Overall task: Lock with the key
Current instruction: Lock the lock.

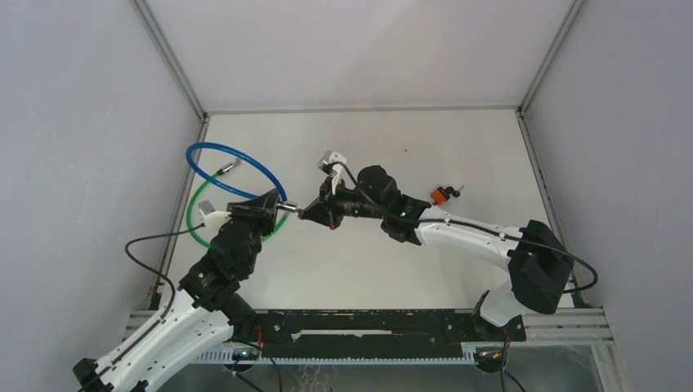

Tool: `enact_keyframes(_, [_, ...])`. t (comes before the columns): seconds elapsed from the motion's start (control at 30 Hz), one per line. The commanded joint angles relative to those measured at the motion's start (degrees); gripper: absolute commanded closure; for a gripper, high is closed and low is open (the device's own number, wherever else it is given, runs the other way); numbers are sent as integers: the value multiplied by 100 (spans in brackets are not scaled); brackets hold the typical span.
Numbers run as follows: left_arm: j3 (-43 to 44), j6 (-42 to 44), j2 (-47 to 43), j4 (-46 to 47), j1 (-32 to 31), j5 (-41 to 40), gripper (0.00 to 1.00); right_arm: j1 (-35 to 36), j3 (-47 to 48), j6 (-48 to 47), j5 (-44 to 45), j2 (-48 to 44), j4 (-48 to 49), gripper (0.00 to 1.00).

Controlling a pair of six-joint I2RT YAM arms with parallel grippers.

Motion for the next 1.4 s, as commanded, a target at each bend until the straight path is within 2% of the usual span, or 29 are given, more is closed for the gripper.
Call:
enact_keyframes(0.0, [125,-225,-107,510,-3,84,100,545,163,-1636,1432,-263,-377,100])
enact_keyframes(0.23, [127,-284,-209,331,3,16,100,1046,-624,-3309,2785,-405,617,100])
enact_keyframes(0.33, [136,-304,-198,269,4,24,100,1234,-739,-3720,3279,-350,854,100])
enact_keyframes(0.87, [108,-445,-284,67,3,36,100,1412,-804,-4397,3913,-191,1031,100])
enact_keyframes(1.13, [85,-493,-318,48,-3,-28,100,1401,-799,-4098,3899,-252,875,100])
enact_keyframes(1.37, [48,-594,-336,-3,-5,-82,100,1352,-799,-3728,3662,-355,731,66])
